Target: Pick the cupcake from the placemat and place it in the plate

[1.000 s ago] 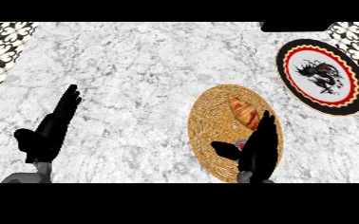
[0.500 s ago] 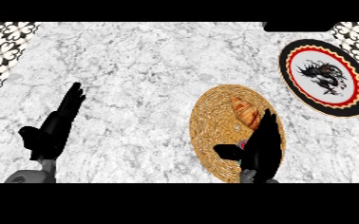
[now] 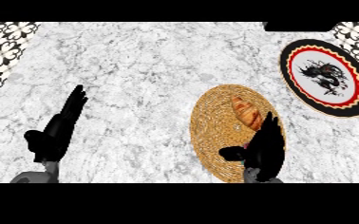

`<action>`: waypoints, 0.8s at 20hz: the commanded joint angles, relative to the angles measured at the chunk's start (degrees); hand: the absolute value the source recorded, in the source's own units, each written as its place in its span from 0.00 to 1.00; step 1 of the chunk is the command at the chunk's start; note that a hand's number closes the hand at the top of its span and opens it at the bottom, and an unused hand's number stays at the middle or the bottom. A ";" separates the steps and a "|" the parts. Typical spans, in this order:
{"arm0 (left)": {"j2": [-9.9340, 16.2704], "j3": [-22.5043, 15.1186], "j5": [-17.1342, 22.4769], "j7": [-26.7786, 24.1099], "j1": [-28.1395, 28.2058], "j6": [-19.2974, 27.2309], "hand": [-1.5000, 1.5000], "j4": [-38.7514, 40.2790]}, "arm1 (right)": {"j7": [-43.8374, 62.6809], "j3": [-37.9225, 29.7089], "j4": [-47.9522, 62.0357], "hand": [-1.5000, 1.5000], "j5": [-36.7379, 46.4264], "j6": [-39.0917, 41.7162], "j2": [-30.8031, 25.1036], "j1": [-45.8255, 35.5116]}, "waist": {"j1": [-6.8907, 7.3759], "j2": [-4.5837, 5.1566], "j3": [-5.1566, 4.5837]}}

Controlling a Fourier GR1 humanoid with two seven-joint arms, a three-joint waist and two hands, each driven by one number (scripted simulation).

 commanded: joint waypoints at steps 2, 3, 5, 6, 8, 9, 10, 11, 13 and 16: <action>-1.09 0.53 -0.62 -0.94 -0.70 -0.46 0.50 1.73 | 7.52 1.28 4.87 1.00 -5.81 1.31 0.30 -3.22 | 0.19 0.11 0.04; 1.08 1.54 0.17 0.83 0.12 -2.19 0.50 -0.61 | 7.22 1.52 6.46 1.00 -6.02 -0.49 0.30 -4.75 | 0.35 0.05 0.06; 0.37 1.99 0.09 0.83 -0.12 -2.25 0.50 -0.35 | 7.15 1.40 5.02 1.00 -4.67 0.30 0.28 -4.82 | 0.20 0.01 0.05; -0.87 0.85 -0.97 3.18 -0.67 -0.27 0.50 -3.12 | 4.88 -0.20 5.65 1.00 -4.80 0.23 0.28 -4.62 | 0.17 -0.01 0.06; -0.26 1.79 -1.08 -1.23 1.14 -2.35 0.50 0.64 | 4.19 -2.24 2.77 1.00 -4.74 3.71 0.27 -4.53 | 0.00 -0.01 0.02; -1.15 2.52 -0.98 0.44 -1.97 -1.74 0.50 3.06 | 3.24 0.54 6.45 1.00 -4.19 -1.71 0.27 -3.43 | -0.08 0.06 0.03; -1.59 1.67 -1.51 1.20 0.03 -1.20 0.50 -0.12 | 4.91 1.05 5.03 1.00 -3.65 -0.27 0.27 -4.65 | 0.08 -0.01 0.04; 0.33 3.93 -0.48 -2.77 -1.12 -4.36 0.50 5.23 | 4.08 0.63 7.86 1.00 -2.75 -1.45 0.26 -5.58 | 0.02 0.09 0.02; 0.81 2.61 0.73 4.62 2.48 -3.58 0.50 -5.33 | -11.14 -6.21 3.02 1.00 -11.08 2.98 -8.72 -0.37 | 0.12 -0.13 0.11; -1.09 2.42 -0.93 1.30 0.73 -1.03 0.50 -0.42 | -27.65 -8.90 3.18 1.00 -18.37 5.65 -22.69 3.51 | -2.20 0.13 0.47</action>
